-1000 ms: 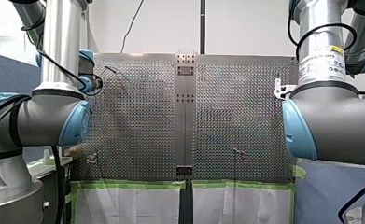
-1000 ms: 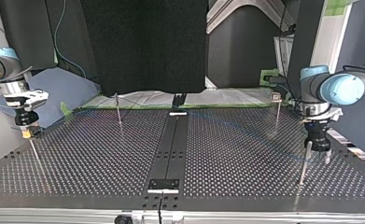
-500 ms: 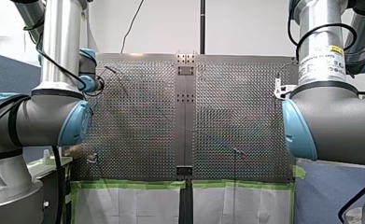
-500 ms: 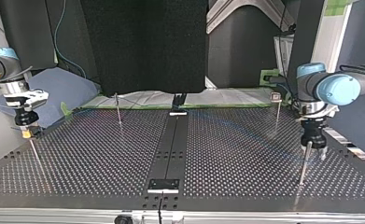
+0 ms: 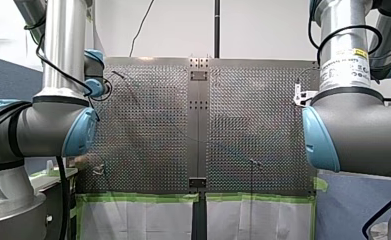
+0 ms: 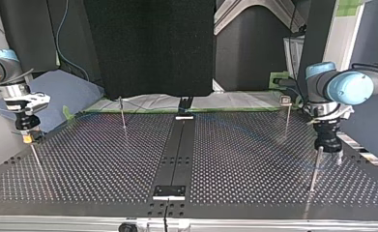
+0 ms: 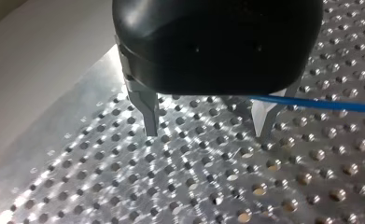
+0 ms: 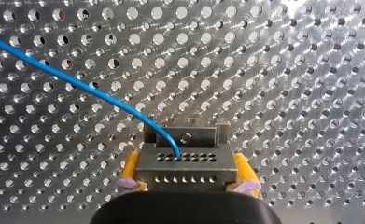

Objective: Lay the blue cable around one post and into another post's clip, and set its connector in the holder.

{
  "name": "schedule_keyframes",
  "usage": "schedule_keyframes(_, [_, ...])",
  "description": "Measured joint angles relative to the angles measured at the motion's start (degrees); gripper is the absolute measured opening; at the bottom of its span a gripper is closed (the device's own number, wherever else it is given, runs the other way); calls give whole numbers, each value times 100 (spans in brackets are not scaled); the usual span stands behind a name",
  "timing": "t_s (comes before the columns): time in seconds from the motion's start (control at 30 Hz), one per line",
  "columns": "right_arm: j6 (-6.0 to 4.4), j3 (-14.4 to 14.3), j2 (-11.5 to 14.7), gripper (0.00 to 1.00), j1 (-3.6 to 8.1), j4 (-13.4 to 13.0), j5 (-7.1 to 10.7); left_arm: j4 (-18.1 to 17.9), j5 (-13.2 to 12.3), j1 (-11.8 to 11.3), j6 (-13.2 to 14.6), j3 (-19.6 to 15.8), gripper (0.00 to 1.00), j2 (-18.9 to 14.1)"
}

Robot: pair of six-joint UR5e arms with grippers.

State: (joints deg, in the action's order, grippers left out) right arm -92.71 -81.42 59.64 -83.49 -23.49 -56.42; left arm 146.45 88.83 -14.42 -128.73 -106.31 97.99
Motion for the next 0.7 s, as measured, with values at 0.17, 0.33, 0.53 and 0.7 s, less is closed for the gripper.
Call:
schedule_keyframes(0.17, [0,0,0,0,0,0,0,2,115,-16,0,-4,100,-12])
schedule_keyframes(0.33, [0,0,-1,0,0,0,0,13,274,-24,-3,-8,100,-75])
schedule_keyframes(0.53, [0,0,0,0,0,0,0,18,330,-14,-37,-65,100,-283])
schedule_keyframes(0.7, [0,0,0,0,0,1,0,52,261,23,-150,-93,100,-367])
